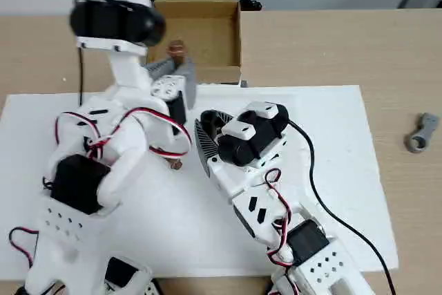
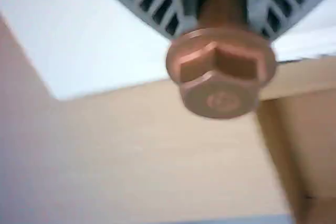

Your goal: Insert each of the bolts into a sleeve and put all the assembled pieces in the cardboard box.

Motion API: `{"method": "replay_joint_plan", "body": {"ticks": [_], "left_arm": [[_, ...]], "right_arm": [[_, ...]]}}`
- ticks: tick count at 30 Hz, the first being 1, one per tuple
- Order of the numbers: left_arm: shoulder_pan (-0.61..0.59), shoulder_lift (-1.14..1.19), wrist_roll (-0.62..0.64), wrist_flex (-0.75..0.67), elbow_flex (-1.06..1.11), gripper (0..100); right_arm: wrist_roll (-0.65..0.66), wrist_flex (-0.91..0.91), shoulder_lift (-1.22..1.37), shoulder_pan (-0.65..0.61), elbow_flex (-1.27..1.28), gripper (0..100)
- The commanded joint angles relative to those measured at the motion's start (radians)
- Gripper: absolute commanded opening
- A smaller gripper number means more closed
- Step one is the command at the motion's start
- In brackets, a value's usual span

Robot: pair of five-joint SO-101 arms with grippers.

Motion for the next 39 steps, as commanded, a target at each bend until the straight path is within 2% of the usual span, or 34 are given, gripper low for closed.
{"method": "replay_joint_plan", "body": {"ticks": [1,6,18,24,39], "left_arm": [[0.074,-0.029,-0.015,-0.032,-0.056,1],[0.094,-0.063,-0.017,-0.035,-0.064,1],[0.092,-0.081,-0.017,-0.040,0.013,1],[0.094,-0.077,-0.017,-0.089,0.061,1],[0.101,-0.083,-0.011,-0.089,0.061,1]], "right_arm": [[-0.005,-0.035,-0.021,-0.008,0.002,0.3],[0.037,-0.035,-0.021,-0.008,0.014,0.3],[0.032,-0.036,-0.021,-0.010,0.012,0.3],[0.031,-0.036,-0.022,-0.010,0.008,0.3],[0.031,-0.036,-0.022,-0.010,0.009,0.3]]}}
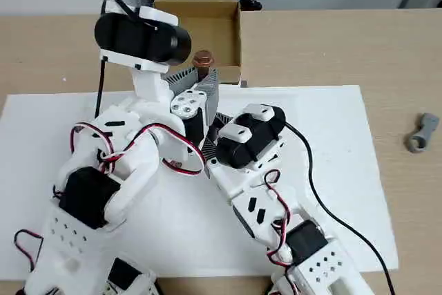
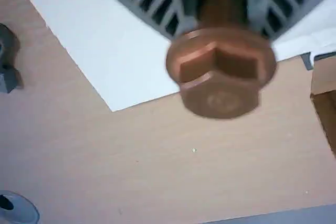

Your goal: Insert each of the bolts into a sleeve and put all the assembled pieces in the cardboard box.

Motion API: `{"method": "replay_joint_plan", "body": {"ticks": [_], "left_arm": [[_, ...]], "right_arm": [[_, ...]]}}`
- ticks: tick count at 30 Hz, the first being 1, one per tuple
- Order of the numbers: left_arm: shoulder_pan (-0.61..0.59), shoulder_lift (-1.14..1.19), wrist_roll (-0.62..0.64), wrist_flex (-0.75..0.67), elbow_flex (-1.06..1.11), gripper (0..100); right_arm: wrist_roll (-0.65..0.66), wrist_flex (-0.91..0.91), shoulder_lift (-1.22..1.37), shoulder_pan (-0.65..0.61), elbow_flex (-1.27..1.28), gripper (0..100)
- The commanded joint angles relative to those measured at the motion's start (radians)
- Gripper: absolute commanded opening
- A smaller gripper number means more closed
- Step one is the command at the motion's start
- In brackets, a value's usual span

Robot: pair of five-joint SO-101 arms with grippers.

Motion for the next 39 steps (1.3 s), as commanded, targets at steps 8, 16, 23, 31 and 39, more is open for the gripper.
{"method": "replay_joint_plan", "body": {"ticks": [8,16,23,31,39], "left_arm": [[0.054,-0.021,0.028,0.044,-0.062,1],[-0.044,-0.025,0.026,0.037,0.016,1],[-0.054,-0.025,0.031,-0.034,0.031,1],[-0.006,-0.015,0.028,-0.048,0.033,1],[0.002,-0.018,0.023,-0.095,0.131,1]], "right_arm": [[0.005,-0.027,-0.019,-0.008,-0.017,0.3],[0.005,-0.027,-0.019,-0.008,-0.017,0.3],[0.005,-0.027,-0.019,-0.008,-0.018,0.3],[0.005,-0.024,-0.019,-0.008,-0.018,0.3],[0.005,-0.025,-0.019,-0.008,-0.018,0.3]]}}
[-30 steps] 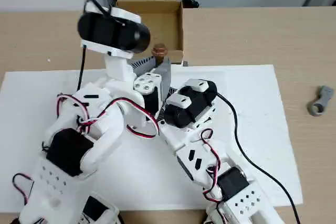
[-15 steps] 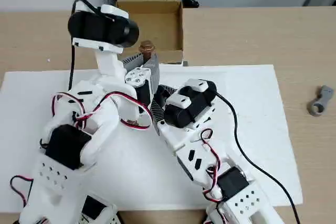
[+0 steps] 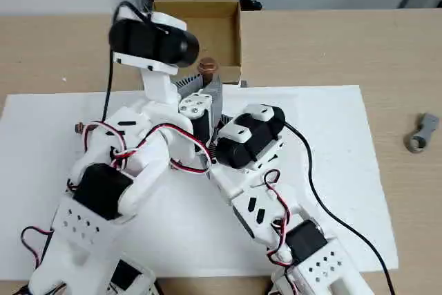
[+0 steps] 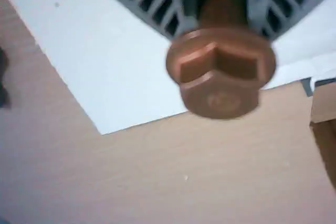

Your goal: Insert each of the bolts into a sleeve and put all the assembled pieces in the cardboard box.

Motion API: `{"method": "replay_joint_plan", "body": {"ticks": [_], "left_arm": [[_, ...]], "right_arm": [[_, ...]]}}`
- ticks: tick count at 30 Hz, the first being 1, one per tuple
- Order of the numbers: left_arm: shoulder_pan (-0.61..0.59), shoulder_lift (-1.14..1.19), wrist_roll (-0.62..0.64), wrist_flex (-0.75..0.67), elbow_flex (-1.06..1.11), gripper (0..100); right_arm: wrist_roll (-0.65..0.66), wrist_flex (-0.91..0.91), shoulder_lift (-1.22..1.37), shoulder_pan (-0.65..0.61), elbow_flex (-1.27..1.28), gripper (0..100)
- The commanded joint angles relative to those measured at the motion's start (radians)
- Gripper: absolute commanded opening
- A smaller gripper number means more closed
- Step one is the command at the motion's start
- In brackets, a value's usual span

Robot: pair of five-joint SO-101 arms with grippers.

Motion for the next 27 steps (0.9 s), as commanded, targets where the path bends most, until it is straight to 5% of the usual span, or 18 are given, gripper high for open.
{"method": "replay_joint_plan", "body": {"ticks": [1,27], "left_arm": [[0.002,-0.018,0.000,-0.028,0.007,1],[0.011,-0.117,-0.049,0.074,0.048,1]], "right_arm": [[0.005,-0.025,-0.019,-0.008,-0.020,0.3],[0.005,-0.025,-0.019,-0.008,-0.015,0.3]]}}
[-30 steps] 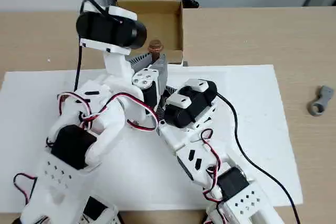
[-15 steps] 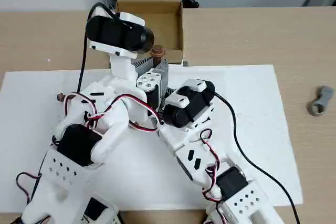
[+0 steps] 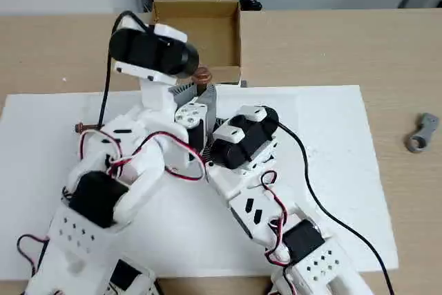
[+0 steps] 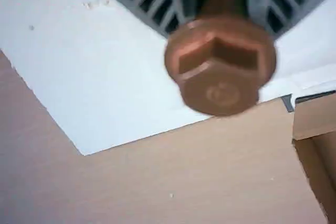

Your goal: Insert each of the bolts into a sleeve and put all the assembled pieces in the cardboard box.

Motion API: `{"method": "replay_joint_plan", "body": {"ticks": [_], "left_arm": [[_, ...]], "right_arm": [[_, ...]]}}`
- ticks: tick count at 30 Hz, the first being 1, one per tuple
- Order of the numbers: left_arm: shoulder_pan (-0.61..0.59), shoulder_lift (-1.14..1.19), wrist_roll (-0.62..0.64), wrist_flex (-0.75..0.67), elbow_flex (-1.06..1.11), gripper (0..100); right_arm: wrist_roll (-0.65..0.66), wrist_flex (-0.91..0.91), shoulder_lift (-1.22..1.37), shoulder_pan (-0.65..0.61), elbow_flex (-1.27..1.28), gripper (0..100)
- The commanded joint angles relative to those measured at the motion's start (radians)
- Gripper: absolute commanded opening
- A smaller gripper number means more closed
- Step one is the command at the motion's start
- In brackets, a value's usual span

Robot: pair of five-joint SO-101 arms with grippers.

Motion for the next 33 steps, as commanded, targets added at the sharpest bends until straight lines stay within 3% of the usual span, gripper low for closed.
{"method": "replay_joint_plan", "body": {"ticks": [1,8,19,24,33], "left_arm": [[0.012,-0.069,-0.003,0.032,0.001,1],[0.012,-0.106,-0.002,0.060,0.028,1],[0.011,-0.098,-0.005,-0.037,0.051,1],[0.003,-0.100,-0.078,-0.133,0.153,1],[0.002,-0.100,-0.063,-0.158,0.186,1]], "right_arm": [[0.002,-0.027,-0.022,0.001,-0.018,0.3],[0.002,-0.027,-0.019,0.001,-0.017,0.3],[0.002,-0.027,-0.021,0.001,-0.017,0.3],[0.002,-0.027,-0.021,-0.002,-0.018,0.3],[0.002,-0.028,-0.021,-0.002,-0.021,0.3]]}}
